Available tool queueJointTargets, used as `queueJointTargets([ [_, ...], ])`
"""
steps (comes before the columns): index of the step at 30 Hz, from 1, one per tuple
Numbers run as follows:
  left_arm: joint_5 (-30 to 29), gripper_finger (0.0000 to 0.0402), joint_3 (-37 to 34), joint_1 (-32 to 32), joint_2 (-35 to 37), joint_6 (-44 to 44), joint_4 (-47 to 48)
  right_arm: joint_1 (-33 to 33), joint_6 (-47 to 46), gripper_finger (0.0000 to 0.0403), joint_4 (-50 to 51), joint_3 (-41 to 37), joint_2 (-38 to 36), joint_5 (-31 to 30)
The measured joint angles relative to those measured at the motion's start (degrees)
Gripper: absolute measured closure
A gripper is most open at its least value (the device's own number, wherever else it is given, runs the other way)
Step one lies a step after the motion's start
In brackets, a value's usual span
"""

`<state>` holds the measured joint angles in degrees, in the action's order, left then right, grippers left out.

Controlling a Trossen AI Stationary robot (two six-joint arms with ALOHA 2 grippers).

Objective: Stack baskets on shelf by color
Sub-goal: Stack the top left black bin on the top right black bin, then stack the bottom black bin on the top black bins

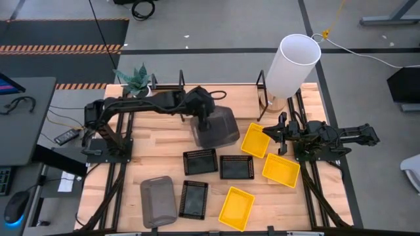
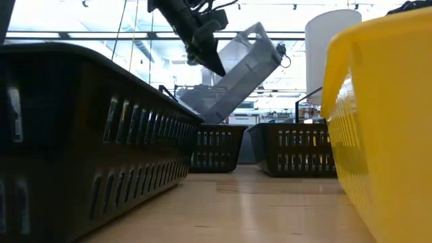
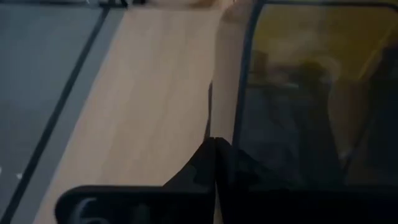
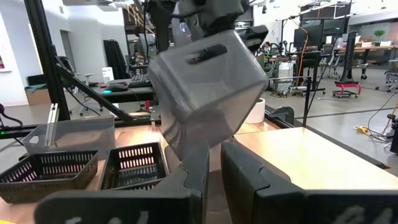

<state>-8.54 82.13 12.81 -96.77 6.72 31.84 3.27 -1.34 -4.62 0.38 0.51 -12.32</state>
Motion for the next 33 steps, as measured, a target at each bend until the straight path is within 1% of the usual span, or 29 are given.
queueJointTargets([
  [4,0.9,0.0395,0.1,0.5,0.0,-0.2,5.0,0.0,0.0,0.0357,0.0,0.0,0.0,0.0],
  [11,1.4,0.0395,1.2,-0.2,-0.1,-3.1,17.9,0.0,0.0,0.0357,0.0,0.0,0.0,0.0],
  [18,1.3,0.0392,1.2,-0.3,-0.1,-4.6,25.2,0.0,0.0,0.0357,0.0,0.0,0.0,0.0],
  [21,1.3,0.0385,1.0,-0.3,-0.1,-4.6,25.2,0.0,0.0,0.0357,0.0,0.0,0.0,0.0],
  [26,1.3,0.0362,0.9,-0.5,-0.1,-4.1,25.4,0.0,0.0,0.0357,0.0,0.0,0.0,0.0],
  [33,1.3,0.0299,0.9,-0.5,-0.1,-4.1,25.4,0.0,0.0,0.0357,0.0,0.0,0.0,0.0],
])
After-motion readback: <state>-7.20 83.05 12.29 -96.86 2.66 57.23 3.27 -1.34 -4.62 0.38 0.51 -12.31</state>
